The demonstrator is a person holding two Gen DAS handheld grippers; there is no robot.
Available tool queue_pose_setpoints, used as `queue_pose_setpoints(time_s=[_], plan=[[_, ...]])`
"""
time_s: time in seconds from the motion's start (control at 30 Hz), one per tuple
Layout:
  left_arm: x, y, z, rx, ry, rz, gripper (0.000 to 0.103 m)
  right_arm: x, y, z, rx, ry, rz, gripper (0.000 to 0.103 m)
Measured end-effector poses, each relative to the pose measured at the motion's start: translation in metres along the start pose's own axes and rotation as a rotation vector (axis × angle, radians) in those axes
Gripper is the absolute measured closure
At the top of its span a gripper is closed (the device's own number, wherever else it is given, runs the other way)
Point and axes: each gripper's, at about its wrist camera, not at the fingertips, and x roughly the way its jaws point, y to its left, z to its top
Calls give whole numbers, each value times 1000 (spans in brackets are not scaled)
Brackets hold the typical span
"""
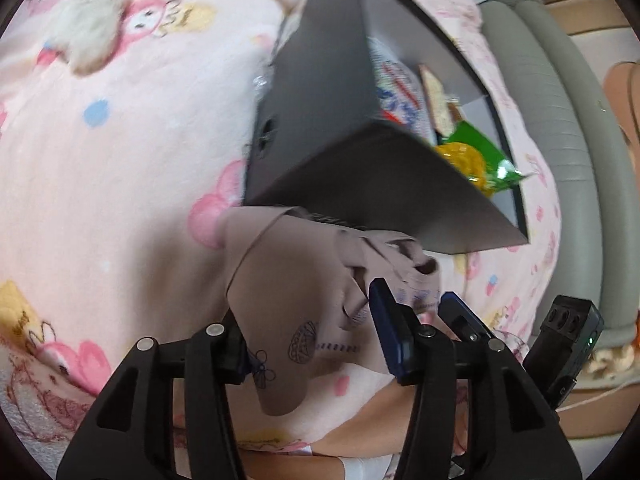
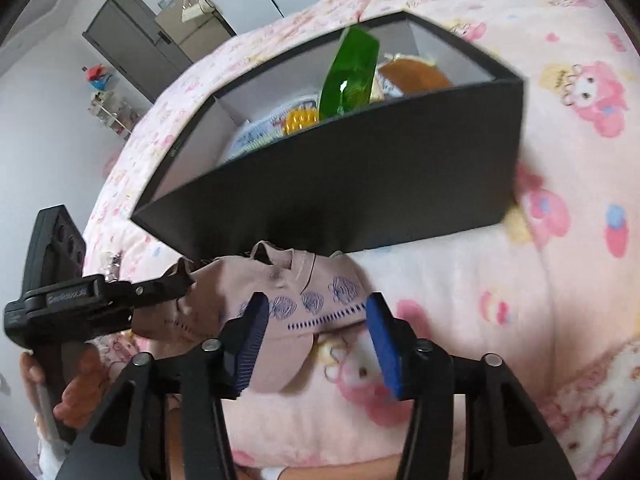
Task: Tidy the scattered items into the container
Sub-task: 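Carry the held beige strap with both grippers toward the black box, then lower the beige strap into the black box over the books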
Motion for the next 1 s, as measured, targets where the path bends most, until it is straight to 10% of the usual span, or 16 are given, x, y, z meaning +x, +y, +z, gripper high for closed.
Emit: queue_pose_setpoints(time_s=[0.17, 0.3, 0.53, 0.83, 0.93, 0.97, 1.0], plan=[[6, -11, -3, 76, 26, 21, 69, 42, -7, 7, 42, 87, 68, 56], [3, -29, -10, 184, 16, 0, 90, 42, -5, 2, 24, 91, 122, 90], [-27, -58, -23, 299, -19, -187, 93, -34, 2, -3, -24, -56, 172, 100], [-42, -83, -12, 382, -84, -101, 93, -69, 12, 18, -102, -132, 133, 100], [-25, -64, -3, 319, -50, -66, 75, -46, 2, 13, -51, -64, 110, 89], [-17, -56, 0, 294, -38, -41, 51, -40, -2, 14, -31, -42, 105, 82], [-10, -47, 4, 254, -32, -8, 44, -32, -7, 12, -8, -15, 97, 61]])
